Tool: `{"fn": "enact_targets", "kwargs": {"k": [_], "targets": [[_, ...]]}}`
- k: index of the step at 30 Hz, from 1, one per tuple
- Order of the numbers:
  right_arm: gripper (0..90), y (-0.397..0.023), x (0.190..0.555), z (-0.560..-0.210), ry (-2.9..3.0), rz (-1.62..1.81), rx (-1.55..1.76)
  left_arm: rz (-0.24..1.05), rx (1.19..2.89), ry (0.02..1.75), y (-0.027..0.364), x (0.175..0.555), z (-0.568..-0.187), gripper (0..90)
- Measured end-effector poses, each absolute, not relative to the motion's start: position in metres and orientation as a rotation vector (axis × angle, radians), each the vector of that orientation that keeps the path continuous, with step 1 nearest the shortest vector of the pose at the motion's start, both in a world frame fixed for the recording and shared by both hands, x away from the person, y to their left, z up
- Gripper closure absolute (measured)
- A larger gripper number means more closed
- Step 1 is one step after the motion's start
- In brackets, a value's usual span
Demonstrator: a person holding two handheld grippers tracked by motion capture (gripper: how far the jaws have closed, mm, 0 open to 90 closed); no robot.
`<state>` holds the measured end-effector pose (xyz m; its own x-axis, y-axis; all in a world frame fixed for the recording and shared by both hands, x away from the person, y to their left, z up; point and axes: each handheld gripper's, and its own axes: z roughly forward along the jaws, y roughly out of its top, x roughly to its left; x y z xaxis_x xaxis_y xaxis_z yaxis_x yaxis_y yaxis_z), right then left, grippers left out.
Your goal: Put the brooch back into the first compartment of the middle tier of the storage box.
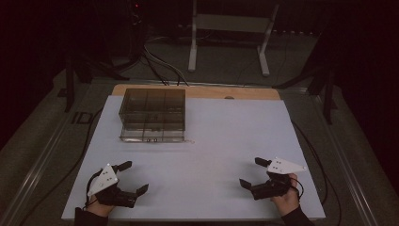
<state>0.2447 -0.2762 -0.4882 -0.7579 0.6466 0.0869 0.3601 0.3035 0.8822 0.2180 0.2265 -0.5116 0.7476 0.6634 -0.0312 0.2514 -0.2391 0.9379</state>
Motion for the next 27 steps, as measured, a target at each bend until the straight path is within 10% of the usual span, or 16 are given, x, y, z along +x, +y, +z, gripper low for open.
{"fn": "enact_targets", "kwargs": {"k": [27], "targets": [[0.0,-0.261,0.266,-0.45,2.269,1.418,0.809,0.441,1.811,0.706,0.225,0.217,-0.511,0.3]]}}
